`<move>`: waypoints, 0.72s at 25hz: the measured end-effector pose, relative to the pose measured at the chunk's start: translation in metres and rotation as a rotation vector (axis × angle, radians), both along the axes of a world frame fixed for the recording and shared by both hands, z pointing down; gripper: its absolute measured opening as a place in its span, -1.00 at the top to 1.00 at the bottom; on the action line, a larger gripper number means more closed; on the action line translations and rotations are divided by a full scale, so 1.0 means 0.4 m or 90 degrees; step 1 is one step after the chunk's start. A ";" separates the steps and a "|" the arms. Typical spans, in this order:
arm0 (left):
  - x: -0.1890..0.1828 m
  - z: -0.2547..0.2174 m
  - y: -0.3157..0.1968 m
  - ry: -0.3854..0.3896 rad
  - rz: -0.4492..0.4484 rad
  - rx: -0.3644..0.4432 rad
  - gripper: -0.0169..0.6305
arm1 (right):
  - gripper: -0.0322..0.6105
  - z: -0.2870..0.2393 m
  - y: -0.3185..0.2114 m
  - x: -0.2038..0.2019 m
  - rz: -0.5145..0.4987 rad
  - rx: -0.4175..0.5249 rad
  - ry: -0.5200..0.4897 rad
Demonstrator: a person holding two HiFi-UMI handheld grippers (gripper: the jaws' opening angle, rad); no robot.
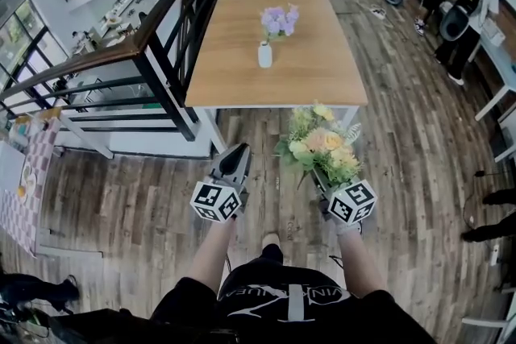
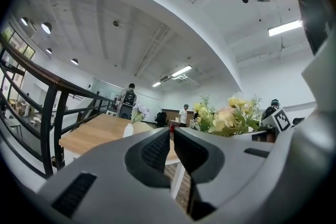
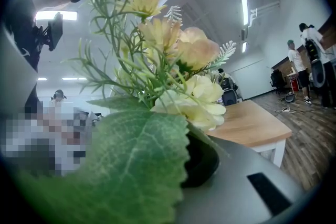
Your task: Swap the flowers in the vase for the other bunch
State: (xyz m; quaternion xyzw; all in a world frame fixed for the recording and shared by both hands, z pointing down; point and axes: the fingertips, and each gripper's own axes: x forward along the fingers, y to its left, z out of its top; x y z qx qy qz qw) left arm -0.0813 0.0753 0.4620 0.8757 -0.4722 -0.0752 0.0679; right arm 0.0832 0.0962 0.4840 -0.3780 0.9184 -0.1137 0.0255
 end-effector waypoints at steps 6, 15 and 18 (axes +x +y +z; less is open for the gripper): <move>-0.022 0.018 -0.111 -0.001 0.006 -0.007 0.87 | 0.72 0.016 -0.113 -0.021 0.008 -0.009 -0.011; -0.064 0.047 -0.186 0.007 0.006 -0.014 0.87 | 0.72 0.047 -0.189 -0.054 0.004 -0.025 -0.009; -0.064 0.062 -0.183 0.012 0.007 -0.024 0.87 | 0.72 0.058 -0.192 -0.056 0.004 -0.032 -0.005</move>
